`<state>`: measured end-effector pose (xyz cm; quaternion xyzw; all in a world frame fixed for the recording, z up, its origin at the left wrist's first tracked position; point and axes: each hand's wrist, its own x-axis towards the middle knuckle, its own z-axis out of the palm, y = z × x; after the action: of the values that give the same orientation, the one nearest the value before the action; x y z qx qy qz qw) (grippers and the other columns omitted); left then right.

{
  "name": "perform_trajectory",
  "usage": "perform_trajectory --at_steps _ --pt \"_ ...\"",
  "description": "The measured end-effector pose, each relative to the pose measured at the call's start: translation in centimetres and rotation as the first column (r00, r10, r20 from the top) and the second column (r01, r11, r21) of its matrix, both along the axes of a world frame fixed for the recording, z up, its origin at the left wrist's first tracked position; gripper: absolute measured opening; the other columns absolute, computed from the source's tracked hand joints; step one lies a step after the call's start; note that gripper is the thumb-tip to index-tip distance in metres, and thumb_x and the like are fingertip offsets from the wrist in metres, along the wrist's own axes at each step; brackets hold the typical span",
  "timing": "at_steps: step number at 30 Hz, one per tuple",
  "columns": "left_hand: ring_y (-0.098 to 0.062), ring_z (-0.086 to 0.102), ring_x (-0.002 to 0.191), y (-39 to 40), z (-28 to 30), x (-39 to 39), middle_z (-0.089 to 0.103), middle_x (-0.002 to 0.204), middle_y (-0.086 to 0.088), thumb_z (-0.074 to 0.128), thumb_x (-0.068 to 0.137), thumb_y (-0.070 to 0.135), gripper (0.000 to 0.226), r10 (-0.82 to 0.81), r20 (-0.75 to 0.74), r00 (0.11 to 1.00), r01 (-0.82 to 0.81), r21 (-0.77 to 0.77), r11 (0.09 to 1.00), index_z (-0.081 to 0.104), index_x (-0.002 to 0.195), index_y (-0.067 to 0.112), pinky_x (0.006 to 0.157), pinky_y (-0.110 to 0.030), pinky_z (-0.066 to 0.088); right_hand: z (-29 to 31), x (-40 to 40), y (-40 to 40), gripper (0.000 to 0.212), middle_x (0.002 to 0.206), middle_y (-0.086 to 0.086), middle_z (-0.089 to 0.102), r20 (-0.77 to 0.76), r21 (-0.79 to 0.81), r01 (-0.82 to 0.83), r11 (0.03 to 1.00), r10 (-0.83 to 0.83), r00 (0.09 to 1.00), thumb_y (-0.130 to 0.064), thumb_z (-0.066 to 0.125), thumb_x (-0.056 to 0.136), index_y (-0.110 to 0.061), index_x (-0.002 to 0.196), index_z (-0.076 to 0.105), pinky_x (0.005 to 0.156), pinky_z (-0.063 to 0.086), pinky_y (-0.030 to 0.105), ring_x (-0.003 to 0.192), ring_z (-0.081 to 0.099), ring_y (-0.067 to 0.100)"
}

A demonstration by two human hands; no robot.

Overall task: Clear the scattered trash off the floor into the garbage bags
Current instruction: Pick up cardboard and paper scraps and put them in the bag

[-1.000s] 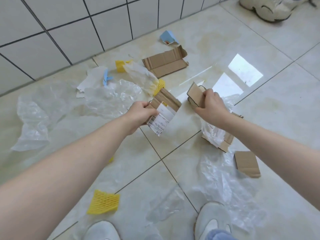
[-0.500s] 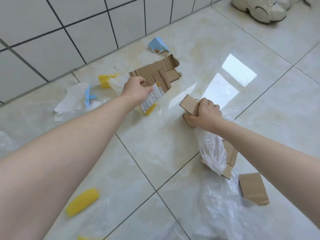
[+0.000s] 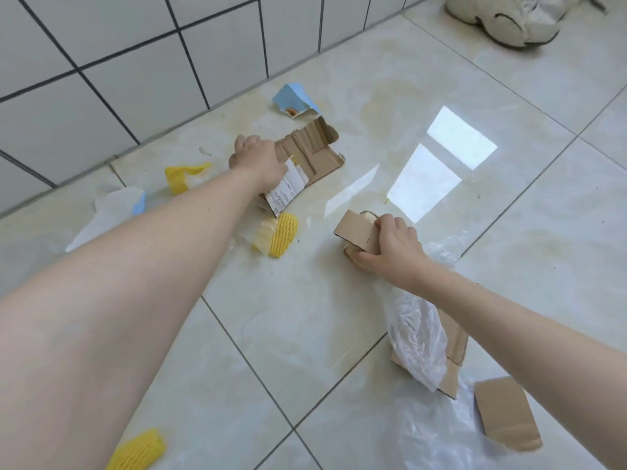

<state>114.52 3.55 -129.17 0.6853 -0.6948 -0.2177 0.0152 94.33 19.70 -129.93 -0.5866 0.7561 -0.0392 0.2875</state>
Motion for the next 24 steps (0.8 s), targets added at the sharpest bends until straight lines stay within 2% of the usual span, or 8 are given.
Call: perform_trajectory --at_steps 3,6,8,10,13,17,20,24 --pt "-0.034 0.031 0.129 -0.1 -0.7 0.5 0.053 0.124 -0.017 0.053 0.088 0.031 0.035 0.049 -0.038 0.998 -0.047 0.055 0.997 0.058 0.11 0.004 0.098 -0.042 0.04 -0.1 0.3 -0.3 0.061 0.118 0.007 0.042 0.013 -0.011 -0.01 1.0 0.01 1.0 -0.051 0.062 0.079 -0.014 0.122 0.038 0.096 0.039 0.045 0.111 0.039 0.031" --pt "-0.035 0.038 0.121 0.1 -0.7 0.8 0.052 0.122 -0.015 0.057 0.085 0.032 0.033 0.066 -0.063 0.996 -0.065 0.021 0.998 0.062 0.103 0.004 0.094 -0.042 0.042 -0.2 0.8 -0.6 0.062 0.119 0.008 0.042 0.004 -0.023 -0.029 0.999 0.029 1.0 -0.051 0.062 0.08 -0.014 0.122 0.037 0.096 0.039 0.045 0.111 0.039 0.031" --pt "-0.032 0.048 0.114 0.5 -0.4 0.7 0.058 0.113 -0.013 0.06 0.084 0.027 0.024 0.074 -0.166 0.983 -0.078 -0.013 0.997 0.063 0.095 0.006 0.091 -0.041 0.046 -0.3 1.1 -0.6 0.06 0.12 0.009 0.041 0.02 -0.036 -0.038 0.999 0.039 0.999 -0.05 0.062 0.081 -0.012 0.121 0.037 0.097 0.038 0.045 0.112 0.039 0.032" --pt "-0.027 0.057 0.097 1.1 0.1 0.6 0.063 0.099 -0.009 0.062 0.084 0.022 0.02 0.085 -0.276 0.957 -0.094 -0.02 0.995 0.064 0.094 0.005 0.081 -0.036 0.049 -0.2 1.3 -0.6 0.058 0.12 0.01 0.04 0.034 -0.049 -0.048 0.998 0.05 0.998 -0.05 0.061 0.082 -0.011 0.119 0.037 0.097 0.038 0.045 0.113 0.039 0.032" --pt "-0.022 0.056 0.081 2.1 0.9 0.6 0.06 0.086 -0.004 0.064 0.083 0.021 0.012 0.077 -0.345 0.936 -0.099 -0.046 0.994 0.061 0.087 0.01 0.071 -0.03 0.046 0.2 1.6 -0.5 0.056 0.119 0.008 0.039 0.079 -0.068 -0.024 0.997 0.029 0.996 -0.05 0.06 0.083 -0.013 0.118 0.038 0.097 0.037 0.043 0.112 0.039 0.029" --pt "-0.021 0.06 0.083 3.2 2.2 1.1 0.064 0.086 -0.002 0.065 0.082 0.021 0.01 0.125 -0.471 0.873 -0.161 -0.037 0.986 0.064 0.086 0.012 0.076 -0.031 0.051 1.1 1.9 -0.3 0.055 0.117 0.007 0.04 0.138 -0.1 0.0 0.995 0.014 0.99 -0.049 0.059 0.083 -0.012 0.119 0.038 0.097 0.038 0.043 0.11 0.04 0.027" --pt "-0.025 0.066 0.089 3.9 3.3 1.9 0.069 0.091 -0.007 0.066 0.08 0.023 0.015 0.183 -0.536 0.824 -0.231 -0.023 0.973 0.065 0.087 0.01 0.082 -0.038 0.055 1.9 2.4 0.0 0.053 0.115 0.005 0.04 0.162 -0.11 0.007 0.994 0.011 0.987 -0.047 0.058 0.083 -0.012 0.118 0.039 0.096 0.038 0.043 0.109 0.04 0.027" --pt "-0.022 0.068 0.091 5.2 5.3 3.3 0.07 0.093 -0.003 0.065 0.081 0.024 0.008 0.256 -0.621 0.741 -0.327 0.0 0.945 0.061 0.075 0.021 0.085 -0.039 0.055 2.5 3.2 0.9 0.046 0.113 0.005 0.044 0.196 -0.131 -0.002 0.991 0.028 0.98 -0.046 0.056 0.085 -0.015 0.113 0.039 0.093 0.041 0.043 0.106 0.044 0.027"
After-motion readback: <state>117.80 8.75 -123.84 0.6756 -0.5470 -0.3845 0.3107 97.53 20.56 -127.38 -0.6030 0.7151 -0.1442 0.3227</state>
